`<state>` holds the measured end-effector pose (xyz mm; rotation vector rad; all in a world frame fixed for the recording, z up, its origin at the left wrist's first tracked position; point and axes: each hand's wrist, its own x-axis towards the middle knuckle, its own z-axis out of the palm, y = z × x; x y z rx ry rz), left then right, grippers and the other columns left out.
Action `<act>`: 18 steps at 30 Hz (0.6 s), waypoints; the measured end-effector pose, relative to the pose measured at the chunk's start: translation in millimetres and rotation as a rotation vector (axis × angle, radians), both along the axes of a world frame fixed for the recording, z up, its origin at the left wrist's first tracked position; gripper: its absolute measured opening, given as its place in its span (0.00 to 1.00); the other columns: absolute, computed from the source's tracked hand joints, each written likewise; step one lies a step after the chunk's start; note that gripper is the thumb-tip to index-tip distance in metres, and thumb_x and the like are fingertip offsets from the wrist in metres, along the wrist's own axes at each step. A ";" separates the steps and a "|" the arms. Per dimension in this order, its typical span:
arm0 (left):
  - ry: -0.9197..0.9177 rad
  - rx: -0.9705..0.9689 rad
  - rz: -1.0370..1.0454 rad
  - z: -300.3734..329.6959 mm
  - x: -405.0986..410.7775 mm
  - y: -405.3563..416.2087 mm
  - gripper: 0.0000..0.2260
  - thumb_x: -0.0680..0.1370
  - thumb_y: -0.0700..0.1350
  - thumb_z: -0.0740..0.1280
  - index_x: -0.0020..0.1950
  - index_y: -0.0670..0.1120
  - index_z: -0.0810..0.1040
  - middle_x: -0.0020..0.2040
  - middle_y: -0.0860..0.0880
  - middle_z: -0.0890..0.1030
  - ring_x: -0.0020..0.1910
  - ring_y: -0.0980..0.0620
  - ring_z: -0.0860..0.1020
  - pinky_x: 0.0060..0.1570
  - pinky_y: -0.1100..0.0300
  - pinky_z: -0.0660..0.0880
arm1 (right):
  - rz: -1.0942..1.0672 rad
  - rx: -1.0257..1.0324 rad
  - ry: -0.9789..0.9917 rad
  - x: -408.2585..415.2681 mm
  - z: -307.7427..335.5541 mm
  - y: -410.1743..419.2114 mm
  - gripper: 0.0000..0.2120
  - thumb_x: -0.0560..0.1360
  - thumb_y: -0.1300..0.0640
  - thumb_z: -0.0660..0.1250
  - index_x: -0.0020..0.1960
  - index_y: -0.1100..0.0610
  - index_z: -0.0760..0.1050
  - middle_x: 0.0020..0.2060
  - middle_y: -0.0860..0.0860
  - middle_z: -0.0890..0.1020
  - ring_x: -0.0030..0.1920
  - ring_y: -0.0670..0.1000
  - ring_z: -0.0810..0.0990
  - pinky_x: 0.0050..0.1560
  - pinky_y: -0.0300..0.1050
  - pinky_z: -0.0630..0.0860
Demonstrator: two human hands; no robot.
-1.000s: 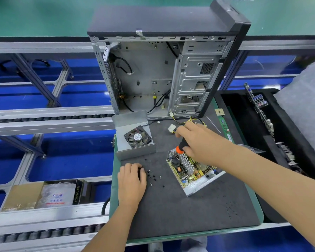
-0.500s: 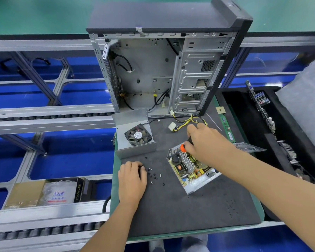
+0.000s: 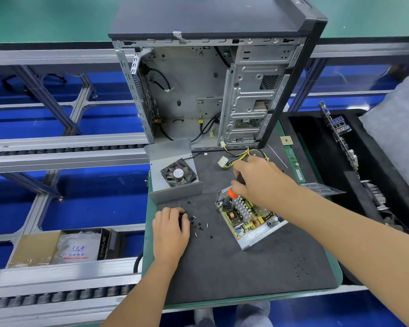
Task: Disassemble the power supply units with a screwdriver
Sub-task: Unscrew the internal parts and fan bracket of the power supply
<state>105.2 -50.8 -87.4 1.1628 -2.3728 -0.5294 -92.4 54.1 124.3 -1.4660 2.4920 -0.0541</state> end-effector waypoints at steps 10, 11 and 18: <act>-0.027 0.026 0.002 1.8 -0.2 1.1 0.02 0.78 0.43 0.70 0.50 0.47 0.80 0.45 0.49 0.78 0.44 0.47 0.72 0.44 0.49 0.72 | 0.038 -0.040 0.120 -0.4 -4.5 2.6 0.12 0.79 0.49 0.63 0.56 0.57 0.71 0.46 0.57 0.73 0.40 0.57 0.69 0.38 0.50 0.74; -0.029 0.028 0.004 1.8 -0.1 1.3 0.02 0.78 0.43 0.70 0.50 0.47 0.80 0.45 0.49 0.77 0.44 0.47 0.72 0.45 0.49 0.72 | 0.043 -0.044 0.124 -0.4 -5.0 2.8 0.12 0.79 0.49 0.64 0.56 0.57 0.71 0.46 0.57 0.73 0.40 0.57 0.68 0.37 0.50 0.72; -0.033 0.023 0.005 1.1 -0.2 1.5 0.02 0.78 0.44 0.70 0.50 0.47 0.80 0.46 0.49 0.77 0.44 0.48 0.71 0.45 0.49 0.72 | 0.036 -0.055 0.097 -1.8 -6.2 2.5 0.11 0.79 0.50 0.63 0.54 0.57 0.71 0.44 0.56 0.71 0.39 0.57 0.67 0.37 0.49 0.70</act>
